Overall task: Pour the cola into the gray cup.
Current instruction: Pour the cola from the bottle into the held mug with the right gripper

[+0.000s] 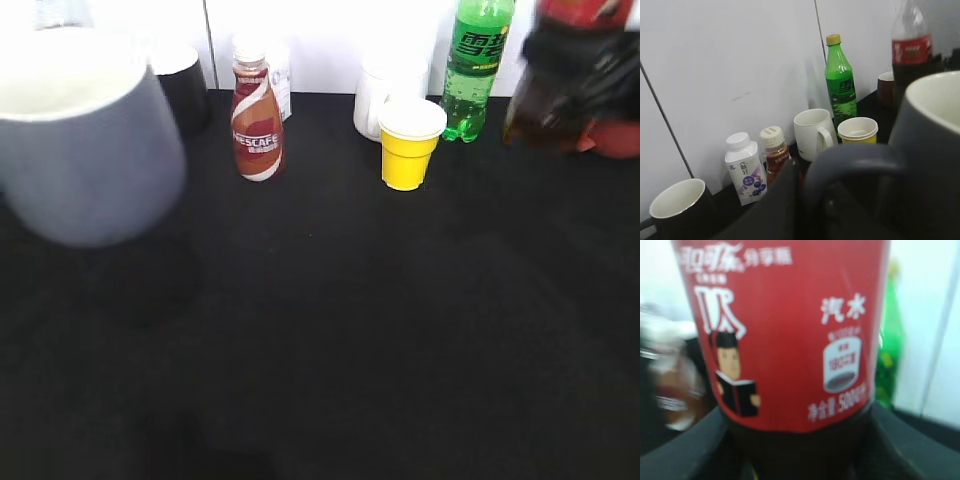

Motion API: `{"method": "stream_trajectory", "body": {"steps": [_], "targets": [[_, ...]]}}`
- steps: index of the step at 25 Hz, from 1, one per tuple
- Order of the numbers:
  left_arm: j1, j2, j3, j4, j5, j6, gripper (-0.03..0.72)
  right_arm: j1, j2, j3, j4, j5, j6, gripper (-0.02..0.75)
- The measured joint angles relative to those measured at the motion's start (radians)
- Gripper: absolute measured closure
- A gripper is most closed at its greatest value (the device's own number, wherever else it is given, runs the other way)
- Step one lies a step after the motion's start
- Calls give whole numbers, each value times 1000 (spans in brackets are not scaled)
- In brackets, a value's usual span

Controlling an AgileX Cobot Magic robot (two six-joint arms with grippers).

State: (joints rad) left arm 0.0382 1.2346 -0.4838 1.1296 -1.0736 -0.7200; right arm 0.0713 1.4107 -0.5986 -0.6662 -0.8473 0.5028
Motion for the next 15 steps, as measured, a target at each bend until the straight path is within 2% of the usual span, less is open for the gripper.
{"method": "stream_trajectory", "body": {"steps": [2, 4, 5, 9, 12, 15], "targets": [[0, 130, -14, -37, -92, 37, 640, 0, -98, 0, -139, 56, 136, 311], [-26, 250, -68, -12, -93, 41, 640, 2, -114, 0, -369, 65, 287, 311], [-54, 289, -100, 4, -93, 42, 640, 14, -114, 0, -428, 64, 330, 311], [-205, 391, -278, 5, -96, 42, 640, 60, -114, -27, -481, 62, 350, 311], [-324, 526, -429, 3, -97, 42, 640, 60, -114, -44, -559, 139, 310, 311], [-409, 646, -544, 38, -96, 42, 640, 60, -114, -45, -614, 223, 274, 311]]}}
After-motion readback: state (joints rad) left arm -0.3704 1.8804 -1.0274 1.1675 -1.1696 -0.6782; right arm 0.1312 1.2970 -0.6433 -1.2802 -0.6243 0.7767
